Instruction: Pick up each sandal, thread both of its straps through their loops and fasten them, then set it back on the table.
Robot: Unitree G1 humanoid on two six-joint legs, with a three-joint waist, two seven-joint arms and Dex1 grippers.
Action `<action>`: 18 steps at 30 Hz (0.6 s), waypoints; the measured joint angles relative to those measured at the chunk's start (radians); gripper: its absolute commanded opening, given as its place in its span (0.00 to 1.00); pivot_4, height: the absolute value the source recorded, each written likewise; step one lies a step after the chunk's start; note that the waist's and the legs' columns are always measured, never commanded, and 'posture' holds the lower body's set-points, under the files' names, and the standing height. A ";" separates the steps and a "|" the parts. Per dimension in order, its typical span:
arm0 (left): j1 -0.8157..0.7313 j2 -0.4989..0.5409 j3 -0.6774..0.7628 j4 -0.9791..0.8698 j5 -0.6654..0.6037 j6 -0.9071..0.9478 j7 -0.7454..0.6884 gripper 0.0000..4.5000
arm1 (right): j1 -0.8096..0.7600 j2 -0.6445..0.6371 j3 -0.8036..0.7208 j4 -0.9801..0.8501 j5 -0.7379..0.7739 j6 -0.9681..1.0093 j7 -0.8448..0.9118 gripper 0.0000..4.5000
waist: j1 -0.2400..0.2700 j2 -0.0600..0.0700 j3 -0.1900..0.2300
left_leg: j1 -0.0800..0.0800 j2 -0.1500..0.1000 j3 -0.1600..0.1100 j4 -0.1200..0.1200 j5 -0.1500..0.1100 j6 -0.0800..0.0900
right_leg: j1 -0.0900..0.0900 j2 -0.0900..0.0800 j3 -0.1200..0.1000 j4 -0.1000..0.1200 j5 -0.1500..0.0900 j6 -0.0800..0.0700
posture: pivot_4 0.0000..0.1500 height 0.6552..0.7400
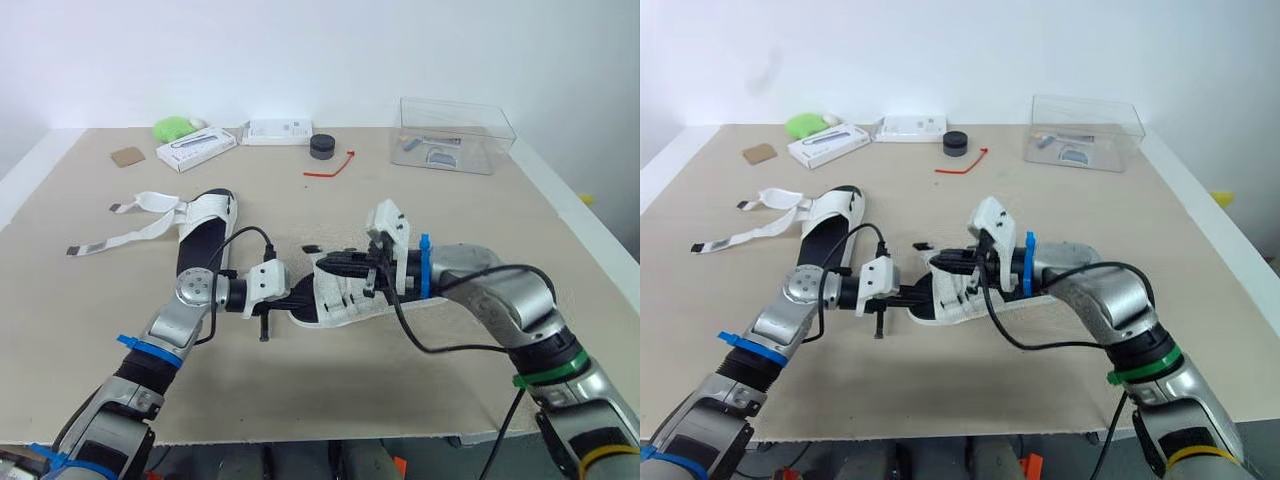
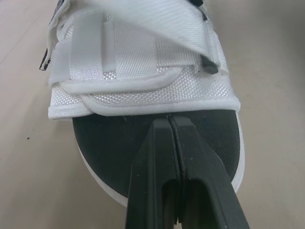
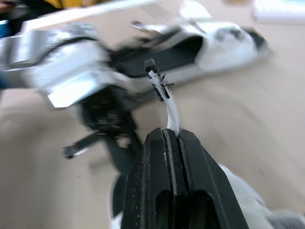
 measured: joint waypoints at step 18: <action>0.028 -0.001 -0.002 -0.039 0.000 0.013 0.025 0.00 | -0.072 0.069 0.021 0.182 -0.231 -0.003 0.093 0.16 | -0.003 0.000 0.000 | 0.000 -0.001 0.000 0.000 0.000 0.000 | 0.000 0.001 0.002 0.000 0.000 0.005 | 1.00 1.00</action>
